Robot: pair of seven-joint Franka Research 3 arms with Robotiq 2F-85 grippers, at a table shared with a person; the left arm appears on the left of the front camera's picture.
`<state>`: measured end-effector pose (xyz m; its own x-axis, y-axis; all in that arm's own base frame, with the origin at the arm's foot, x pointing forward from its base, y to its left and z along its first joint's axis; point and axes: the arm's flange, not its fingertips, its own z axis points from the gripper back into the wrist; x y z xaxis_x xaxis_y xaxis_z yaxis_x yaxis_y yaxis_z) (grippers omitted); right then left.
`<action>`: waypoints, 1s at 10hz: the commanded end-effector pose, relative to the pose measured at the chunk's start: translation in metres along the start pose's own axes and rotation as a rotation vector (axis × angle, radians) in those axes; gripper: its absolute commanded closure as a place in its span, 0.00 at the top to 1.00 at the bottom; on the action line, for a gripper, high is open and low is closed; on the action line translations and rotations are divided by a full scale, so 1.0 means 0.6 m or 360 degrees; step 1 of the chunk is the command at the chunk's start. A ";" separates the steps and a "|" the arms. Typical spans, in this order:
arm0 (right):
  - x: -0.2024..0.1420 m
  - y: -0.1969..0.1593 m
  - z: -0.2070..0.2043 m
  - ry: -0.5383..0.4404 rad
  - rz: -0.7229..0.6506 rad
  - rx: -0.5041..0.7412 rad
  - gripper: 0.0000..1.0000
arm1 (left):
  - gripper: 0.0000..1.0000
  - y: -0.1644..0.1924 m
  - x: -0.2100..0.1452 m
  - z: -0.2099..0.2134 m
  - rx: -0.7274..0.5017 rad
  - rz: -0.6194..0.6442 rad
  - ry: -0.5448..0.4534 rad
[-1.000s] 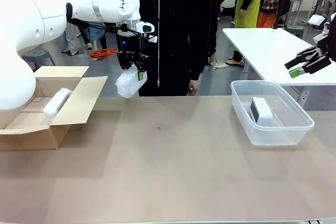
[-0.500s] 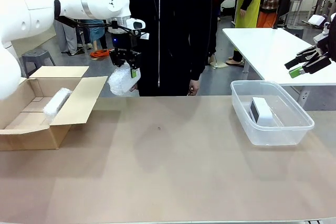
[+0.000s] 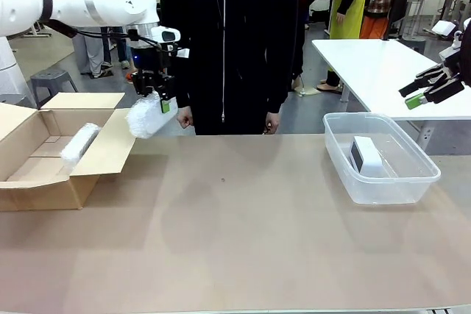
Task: Separate and place wrapped and unwrapped clocks.
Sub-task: If the picked Digital clock is wrapped, place it in the Package Box ; if not, place it in the Organizing box.
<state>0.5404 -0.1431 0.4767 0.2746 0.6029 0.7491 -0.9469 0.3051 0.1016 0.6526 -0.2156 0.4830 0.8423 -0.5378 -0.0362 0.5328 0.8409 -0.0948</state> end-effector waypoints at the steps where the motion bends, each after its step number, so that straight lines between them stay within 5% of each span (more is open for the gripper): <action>1: 0.001 0.002 -0.003 0.0008 -0.0010 -0.0015 1.00 | 0.00 0.008 -0.070 -0.008 -0.0010 0.0056 -0.0042; 3: 0.001 0.002 -0.003 0.0008 -0.0010 -0.0015 1.00 | 0.00 0.035 -0.118 -0.006 0.0016 0.0114 -0.0057; 4: 0.001 0.002 -0.003 0.0008 -0.0010 -0.0015 1.00 | 0.35 0.047 -0.140 -0.008 0.0025 0.0134 -0.0063; 5: 0.001 0.002 -0.003 0.0008 -0.0010 -0.0015 1.00 | 0.35 0.062 -0.161 -0.009 0.0036 0.0146 -0.0068; 6: 0.001 0.002 -0.003 0.0008 -0.0010 -0.0015 1.00 | 0.15 0.075 -0.177 -0.011 0.0027 0.0162 -0.0087; 7: 0.001 0.002 -0.003 0.0008 -0.0010 -0.0015 1.00 | 0.34 0.088 -0.192 -0.014 0.0044 0.0169 -0.0105; 8: 0.001 0.002 -0.003 0.0008 -0.0010 -0.0015 1.00 | 0.00 0.103 -0.205 -0.012 0.0062 0.0240 -0.0139; 9: 0.001 0.002 -0.003 0.0008 -0.0010 -0.0015 1.00 | 0.14 0.122 -0.219 -0.015 0.0074 0.0303 -0.0150; 10: 0.001 0.002 -0.003 0.0008 -0.0010 -0.0015 1.00 | 0.00 0.140 -0.232 -0.014 0.0066 0.0322 -0.0169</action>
<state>0.5404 -0.1431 0.4766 0.2748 0.6029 0.7490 -0.9468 0.3053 0.1016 0.5890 -0.0805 0.4736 0.9326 -0.3605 0.0190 0.3610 0.9317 -0.0396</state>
